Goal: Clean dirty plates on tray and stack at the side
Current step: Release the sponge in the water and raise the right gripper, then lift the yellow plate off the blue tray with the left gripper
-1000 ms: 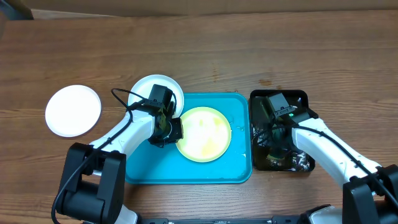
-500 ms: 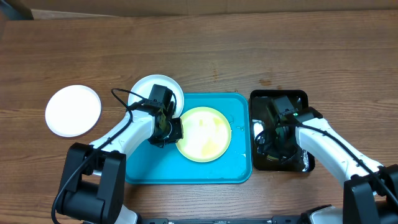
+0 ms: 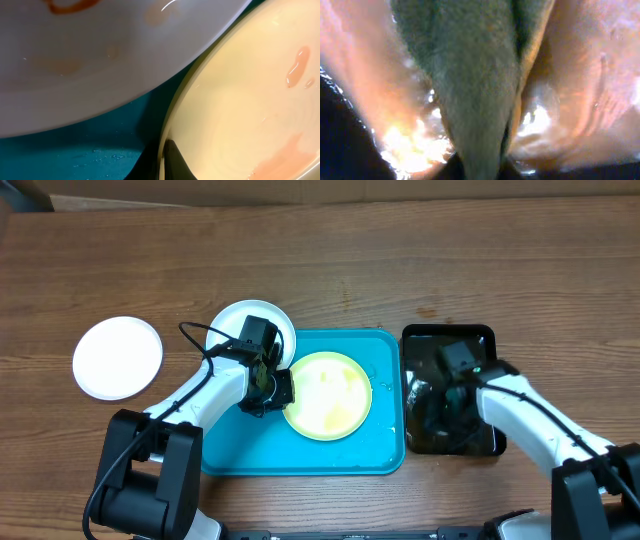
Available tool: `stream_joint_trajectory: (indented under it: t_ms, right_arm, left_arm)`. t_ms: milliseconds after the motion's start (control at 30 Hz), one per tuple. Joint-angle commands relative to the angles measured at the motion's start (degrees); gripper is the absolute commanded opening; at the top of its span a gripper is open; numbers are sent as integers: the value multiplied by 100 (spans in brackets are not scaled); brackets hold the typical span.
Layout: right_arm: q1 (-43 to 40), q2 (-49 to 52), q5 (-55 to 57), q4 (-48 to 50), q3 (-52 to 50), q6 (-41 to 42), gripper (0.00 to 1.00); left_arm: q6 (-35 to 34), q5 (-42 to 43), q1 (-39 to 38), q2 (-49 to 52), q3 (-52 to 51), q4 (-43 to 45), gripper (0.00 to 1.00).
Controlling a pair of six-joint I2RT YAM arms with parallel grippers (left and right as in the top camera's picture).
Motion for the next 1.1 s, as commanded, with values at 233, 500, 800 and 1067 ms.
stream_joint_trajectory:
  t_ms: [233, 500, 800, 1067]
  right_arm:
    - [-695, -70, 190, -116, 625, -334, 100]
    - [-1303, -70, -363, 98, 896, -728, 100]
    - [-2124, -70, -372, -903, 2155, -763, 100]
    - [-2201, -70, -181, -883, 2153, -761, 100]
  left_arm:
    - [173, -428, -39, 282, -2, -162, 4]
    - [232, -772, -59, 275, 748, -831, 4]
    - [24, -2164, -780, 146, 1445, -1519, 4]
    - [-227, -2693, -1467, -365, 1843, -1637, 4]
